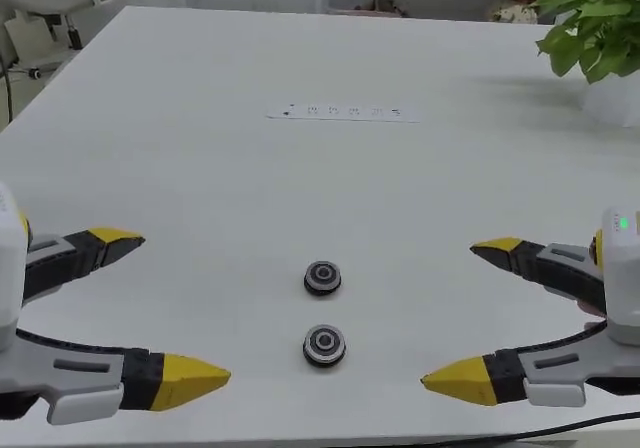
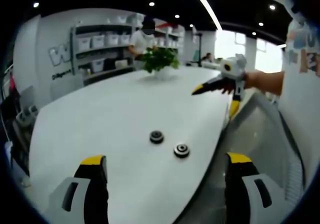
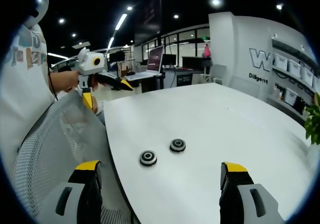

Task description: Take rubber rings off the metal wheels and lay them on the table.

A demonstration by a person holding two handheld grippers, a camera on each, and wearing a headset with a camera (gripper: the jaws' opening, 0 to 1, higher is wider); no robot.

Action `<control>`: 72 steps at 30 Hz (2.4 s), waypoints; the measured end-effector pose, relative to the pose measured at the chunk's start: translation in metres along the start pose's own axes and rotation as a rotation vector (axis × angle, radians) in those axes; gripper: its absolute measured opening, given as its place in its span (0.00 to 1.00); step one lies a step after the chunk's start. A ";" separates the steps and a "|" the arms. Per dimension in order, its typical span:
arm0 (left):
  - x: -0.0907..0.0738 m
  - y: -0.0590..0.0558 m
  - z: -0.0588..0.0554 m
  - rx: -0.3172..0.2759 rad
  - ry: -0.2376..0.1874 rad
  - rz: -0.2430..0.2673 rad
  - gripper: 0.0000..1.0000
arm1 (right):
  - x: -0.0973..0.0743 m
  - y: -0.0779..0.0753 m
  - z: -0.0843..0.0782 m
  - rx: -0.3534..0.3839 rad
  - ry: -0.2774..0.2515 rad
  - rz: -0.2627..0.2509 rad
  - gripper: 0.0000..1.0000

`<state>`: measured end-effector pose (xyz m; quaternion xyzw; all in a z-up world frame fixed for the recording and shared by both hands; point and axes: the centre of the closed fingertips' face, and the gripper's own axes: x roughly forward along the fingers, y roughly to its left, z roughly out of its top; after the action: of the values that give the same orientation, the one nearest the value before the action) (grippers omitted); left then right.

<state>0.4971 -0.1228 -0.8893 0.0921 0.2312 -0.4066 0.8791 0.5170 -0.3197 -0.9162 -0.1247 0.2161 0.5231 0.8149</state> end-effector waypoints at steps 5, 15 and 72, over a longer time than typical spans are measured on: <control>0.000 -0.002 -0.002 -0.010 0.000 -0.001 1.00 | 0.003 0.001 -0.002 -0.007 0.000 0.016 0.99; 0.000 -0.001 -0.002 -0.009 0.001 0.004 1.00 | 0.007 0.005 -0.006 -0.003 -0.003 0.037 0.99; 0.018 0.008 -0.004 0.069 0.013 -0.108 0.92 | 0.037 0.006 0.002 -0.047 -0.035 0.074 0.81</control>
<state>0.5118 -0.1287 -0.9013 0.1124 0.2272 -0.4605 0.8507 0.5248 -0.2866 -0.9320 -0.1266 0.1940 0.5597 0.7956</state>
